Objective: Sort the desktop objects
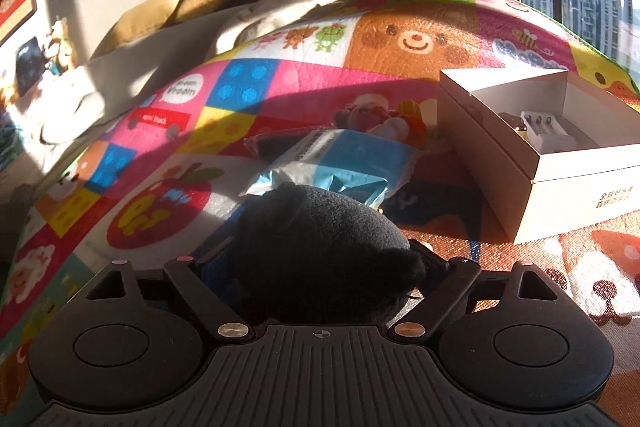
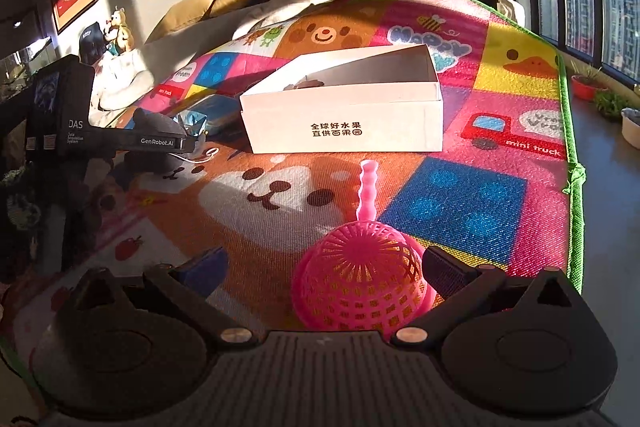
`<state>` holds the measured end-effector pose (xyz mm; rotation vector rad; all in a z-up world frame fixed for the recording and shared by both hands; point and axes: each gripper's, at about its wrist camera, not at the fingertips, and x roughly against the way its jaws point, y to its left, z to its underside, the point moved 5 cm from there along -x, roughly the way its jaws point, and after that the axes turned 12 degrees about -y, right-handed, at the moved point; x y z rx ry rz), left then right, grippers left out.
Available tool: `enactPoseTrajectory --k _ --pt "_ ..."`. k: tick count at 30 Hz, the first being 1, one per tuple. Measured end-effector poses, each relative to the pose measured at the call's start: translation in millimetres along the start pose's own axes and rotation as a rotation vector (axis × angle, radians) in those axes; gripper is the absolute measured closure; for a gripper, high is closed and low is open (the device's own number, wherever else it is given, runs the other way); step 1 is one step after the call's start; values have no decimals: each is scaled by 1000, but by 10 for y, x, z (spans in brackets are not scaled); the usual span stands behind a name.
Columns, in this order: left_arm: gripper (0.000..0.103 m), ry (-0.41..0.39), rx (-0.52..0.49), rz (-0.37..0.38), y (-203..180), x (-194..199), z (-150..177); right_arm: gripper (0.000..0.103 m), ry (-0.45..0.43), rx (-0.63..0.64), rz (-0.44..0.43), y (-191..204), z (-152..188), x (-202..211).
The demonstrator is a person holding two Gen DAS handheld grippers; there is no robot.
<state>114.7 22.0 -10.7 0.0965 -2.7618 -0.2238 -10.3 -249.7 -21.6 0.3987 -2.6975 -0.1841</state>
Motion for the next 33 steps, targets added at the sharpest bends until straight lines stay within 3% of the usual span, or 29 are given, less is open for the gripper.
enactPoseTrajectory --k 2,4,7,9,12,17,24,33 --pt "14 15 18 39 -30 117 -21 0 -4 -9 5 -16 -3 6" --pt "14 27 69 131 -113 298 -55 0 -10 -7 9 -18 -9 19" --pt "14 34 168 374 -389 733 -119 0 -25 4 25 -23 -48 39" --pt "14 35 206 494 -560 948 -119 0 -43 4 44 -45 -101 66" --pt "13 53 219 559 -713 1067 -16 0 -77 -1 73 -101 -207 136" --pt "11 133 262 529 -639 1005 252 0 -90 30 93 -114 -267 215" --pt "3 95 282 463 -215 1132 270 0 -73 40 82 -9 -282 141" --pt "0 105 194 354 154 1293 457 0 -52 114 36 264 -242 79"
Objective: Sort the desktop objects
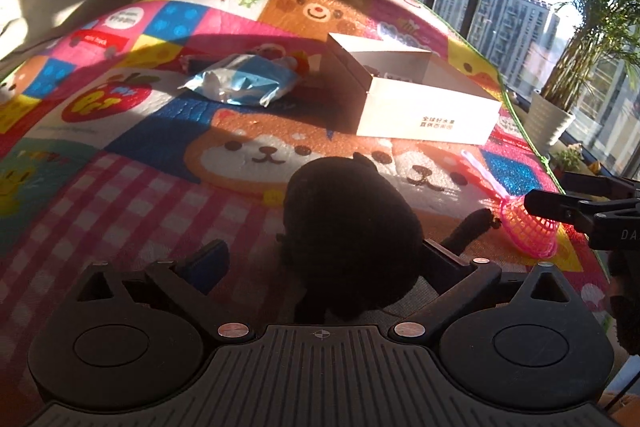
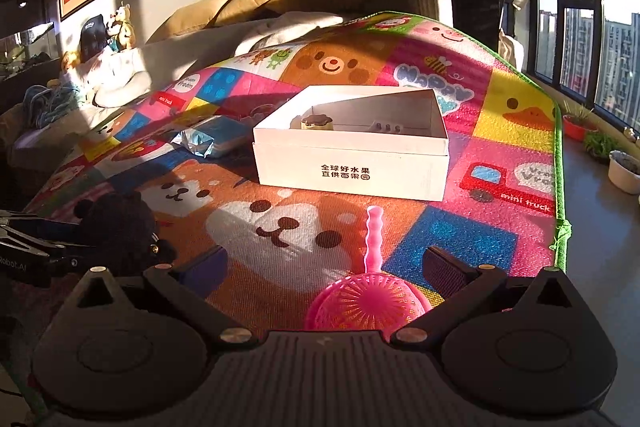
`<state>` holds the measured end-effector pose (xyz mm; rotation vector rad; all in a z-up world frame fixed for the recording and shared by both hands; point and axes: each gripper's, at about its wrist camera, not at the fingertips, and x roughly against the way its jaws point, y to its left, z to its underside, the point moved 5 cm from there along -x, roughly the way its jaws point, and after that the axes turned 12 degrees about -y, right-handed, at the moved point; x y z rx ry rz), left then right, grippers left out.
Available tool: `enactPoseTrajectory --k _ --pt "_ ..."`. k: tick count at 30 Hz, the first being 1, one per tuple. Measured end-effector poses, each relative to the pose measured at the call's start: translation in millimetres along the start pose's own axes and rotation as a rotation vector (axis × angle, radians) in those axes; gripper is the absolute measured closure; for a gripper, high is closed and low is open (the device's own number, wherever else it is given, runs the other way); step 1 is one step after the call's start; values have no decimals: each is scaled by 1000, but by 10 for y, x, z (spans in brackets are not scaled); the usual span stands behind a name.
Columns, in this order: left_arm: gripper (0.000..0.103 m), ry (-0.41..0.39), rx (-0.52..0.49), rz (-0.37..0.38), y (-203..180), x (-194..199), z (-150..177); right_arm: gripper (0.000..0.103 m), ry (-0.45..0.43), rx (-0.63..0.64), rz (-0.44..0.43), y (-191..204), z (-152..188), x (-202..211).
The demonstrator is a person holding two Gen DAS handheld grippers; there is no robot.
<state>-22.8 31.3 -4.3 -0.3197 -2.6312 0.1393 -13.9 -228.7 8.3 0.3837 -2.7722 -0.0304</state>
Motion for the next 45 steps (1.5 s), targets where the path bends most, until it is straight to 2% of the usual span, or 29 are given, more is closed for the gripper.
enactPoseTrajectory --k 3,6,13,17,21,25,29,34,36,38,40,42,45 --pt "0 -24 -4 -44 101 98 -18 0 25 15 -17 54 59 -5" --pt "0 -61 -7 -58 136 147 -136 0 27 47 -37 139 106 5" --pt "0 -105 -23 -111 195 24 -330 0 10 70 -63 239 96 41" --pt "0 -149 -6 -208 456 71 -465 0 -19 97 -80 310 1 46" --pt "0 -143 4 -312 753 109 -469 0 -42 131 -138 518 -100 -14" --pt "0 -116 27 -350 969 166 -367 0 -44 160 -196 723 -106 -35" --pt "0 -145 65 -376 1106 308 -359 0 -1 166 -215 764 -2 -20" --pt "0 -253 144 -437 1210 574 -477 0 112 143 -256 767 237 -9" --pt "0 -268 148 -366 1089 639 -506 0 144 137 -276 797 303 -10" --pt "0 -217 99 -240 833 575 -467 0 160 133 -292 825 338 -32" --pt "0 -151 30 -151 547 427 -367 0 166 130 -296 845 357 -47" --pt "0 -92 -7 -114 336 231 -256 0 173 127 -293 853 385 -60" --pt "0 -35 68 -44 178 8 -173 0 186 129 -282 844 421 -67"
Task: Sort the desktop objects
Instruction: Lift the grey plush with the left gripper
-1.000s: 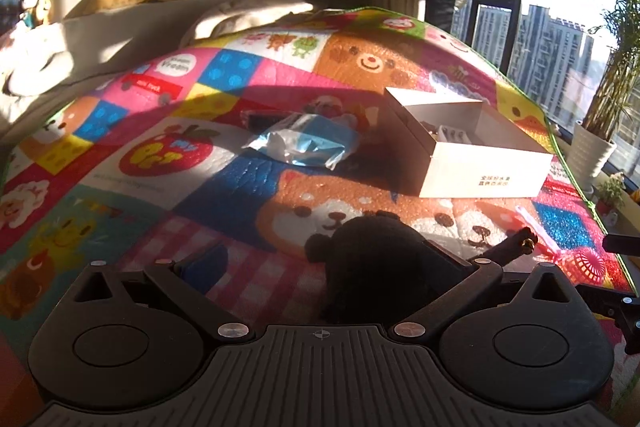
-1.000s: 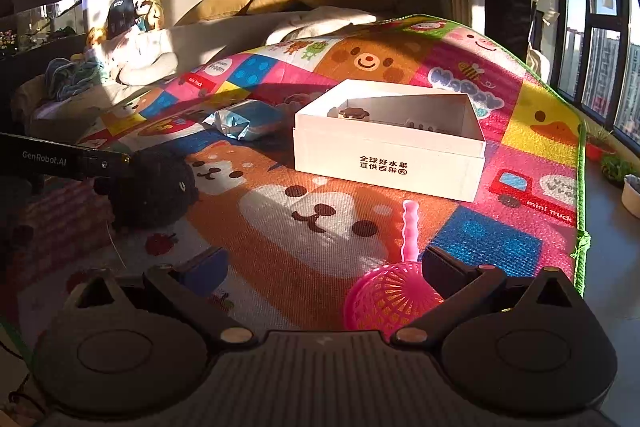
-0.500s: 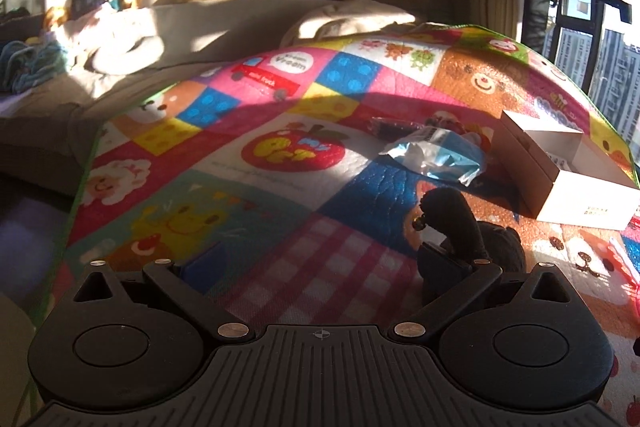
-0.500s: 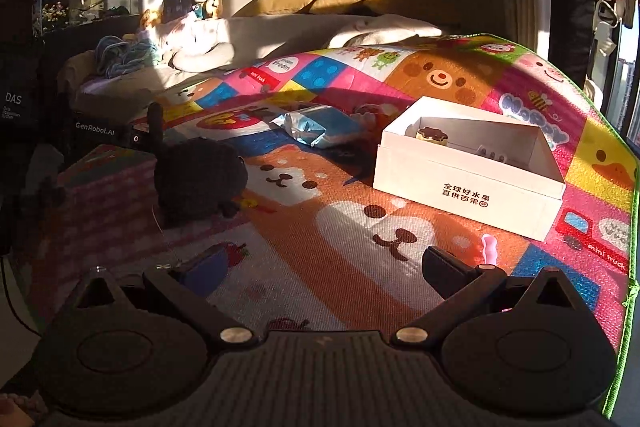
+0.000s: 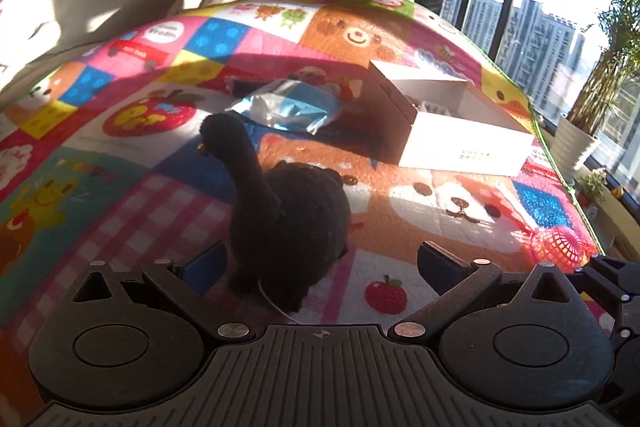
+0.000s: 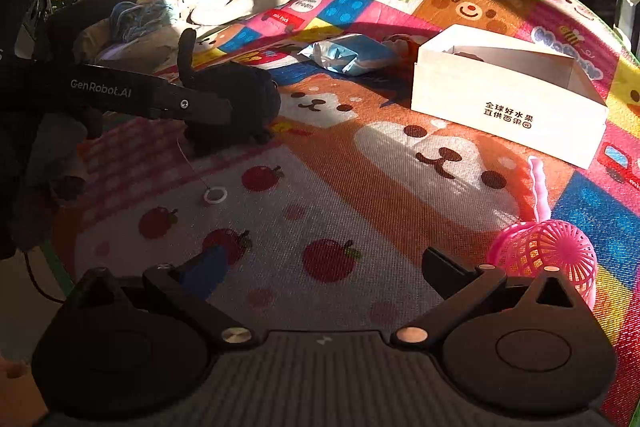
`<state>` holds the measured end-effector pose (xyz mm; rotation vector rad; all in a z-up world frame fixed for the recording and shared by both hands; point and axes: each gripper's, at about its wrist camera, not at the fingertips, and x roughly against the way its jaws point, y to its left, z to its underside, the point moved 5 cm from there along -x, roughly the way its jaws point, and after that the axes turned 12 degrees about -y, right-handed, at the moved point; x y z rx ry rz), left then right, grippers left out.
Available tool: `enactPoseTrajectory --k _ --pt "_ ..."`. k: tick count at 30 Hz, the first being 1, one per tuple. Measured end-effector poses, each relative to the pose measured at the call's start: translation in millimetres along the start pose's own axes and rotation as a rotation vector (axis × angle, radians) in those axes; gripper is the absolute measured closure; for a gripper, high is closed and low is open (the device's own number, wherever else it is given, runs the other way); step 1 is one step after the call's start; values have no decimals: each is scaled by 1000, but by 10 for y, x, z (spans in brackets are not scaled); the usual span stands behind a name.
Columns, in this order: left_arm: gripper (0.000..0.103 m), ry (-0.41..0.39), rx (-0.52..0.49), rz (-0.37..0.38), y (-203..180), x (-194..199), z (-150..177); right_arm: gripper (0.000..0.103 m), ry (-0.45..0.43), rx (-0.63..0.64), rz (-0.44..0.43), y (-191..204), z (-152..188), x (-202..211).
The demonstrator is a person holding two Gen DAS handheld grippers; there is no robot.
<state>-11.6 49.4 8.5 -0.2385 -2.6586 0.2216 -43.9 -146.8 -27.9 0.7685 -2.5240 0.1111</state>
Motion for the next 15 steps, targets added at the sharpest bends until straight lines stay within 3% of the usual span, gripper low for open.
enactPoseTrajectory --k 5,11,15 --pt "0 -3 59 13 -135 -241 -78 0 14 24 8 14 37 -7" --pt "0 13 -60 -77 -112 -589 -94 0 15 37 11 25 45 -8" --pt "0 23 -101 -120 36 -593 -69 0 10 23 7 13 42 -5"
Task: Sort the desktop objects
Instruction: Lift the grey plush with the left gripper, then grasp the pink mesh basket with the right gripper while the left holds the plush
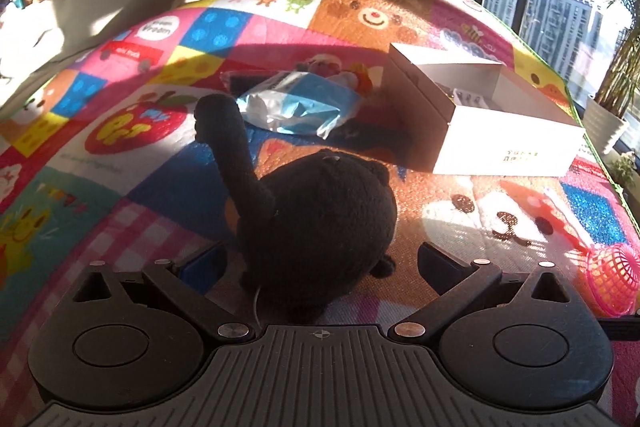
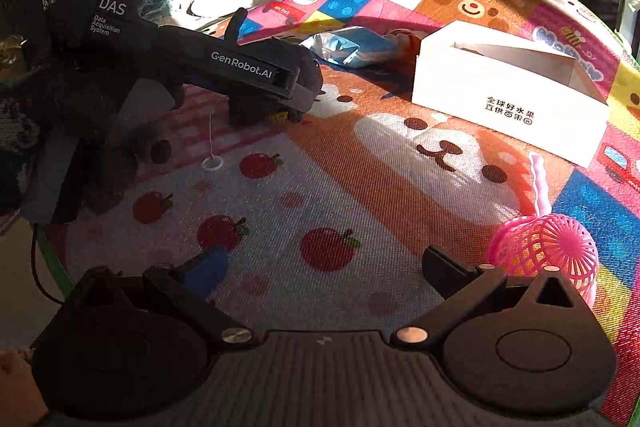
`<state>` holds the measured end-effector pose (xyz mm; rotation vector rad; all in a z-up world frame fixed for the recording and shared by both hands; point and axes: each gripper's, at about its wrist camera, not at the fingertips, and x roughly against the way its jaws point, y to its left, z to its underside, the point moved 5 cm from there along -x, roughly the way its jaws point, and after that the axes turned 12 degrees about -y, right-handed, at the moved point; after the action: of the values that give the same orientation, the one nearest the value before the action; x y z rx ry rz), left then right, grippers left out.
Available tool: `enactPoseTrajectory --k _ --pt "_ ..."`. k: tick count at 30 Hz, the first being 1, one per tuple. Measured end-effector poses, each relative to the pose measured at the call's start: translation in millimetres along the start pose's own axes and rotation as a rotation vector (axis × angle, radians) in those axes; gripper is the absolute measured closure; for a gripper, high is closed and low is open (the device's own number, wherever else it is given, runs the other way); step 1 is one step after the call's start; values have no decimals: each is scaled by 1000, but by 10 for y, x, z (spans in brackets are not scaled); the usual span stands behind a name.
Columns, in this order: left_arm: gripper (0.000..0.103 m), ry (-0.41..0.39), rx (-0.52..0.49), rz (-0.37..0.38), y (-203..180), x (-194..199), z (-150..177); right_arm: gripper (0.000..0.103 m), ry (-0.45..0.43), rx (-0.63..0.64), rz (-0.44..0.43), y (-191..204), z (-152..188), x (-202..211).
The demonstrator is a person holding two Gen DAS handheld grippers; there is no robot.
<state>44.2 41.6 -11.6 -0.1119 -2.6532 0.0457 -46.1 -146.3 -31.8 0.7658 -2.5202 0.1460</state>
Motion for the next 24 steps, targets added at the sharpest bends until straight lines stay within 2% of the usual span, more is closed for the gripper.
enactPoseTrajectory --k 5,10,12,14,16,18,21,24 --pt "0 7 -80 -42 218 87 45 0 4 -23 2 -18 -14 -13" --pt "0 -9 -136 -145 390 127 23 0 9 -28 -27 -48 -38 14" --pt "0 -26 -149 -193 453 137 -5 0 -37 -63 -23 -118 -113 135" --pt "0 -33 -149 -223 508 146 -26 0 -135 -40 53 -224 -217 325" --pt "0 -33 -127 -200 524 163 -27 0 -180 5 153 -356 -265 438" --pt "0 -30 -104 -154 494 187 -7 0 -165 2 231 -547 -244 452" --pt "0 -20 -80 -97 414 205 17 0 -94 -77 289 -830 -127 388" --pt "0 -21 -36 -60 370 201 -22 0 -76 -130 302 -959 -53 343"
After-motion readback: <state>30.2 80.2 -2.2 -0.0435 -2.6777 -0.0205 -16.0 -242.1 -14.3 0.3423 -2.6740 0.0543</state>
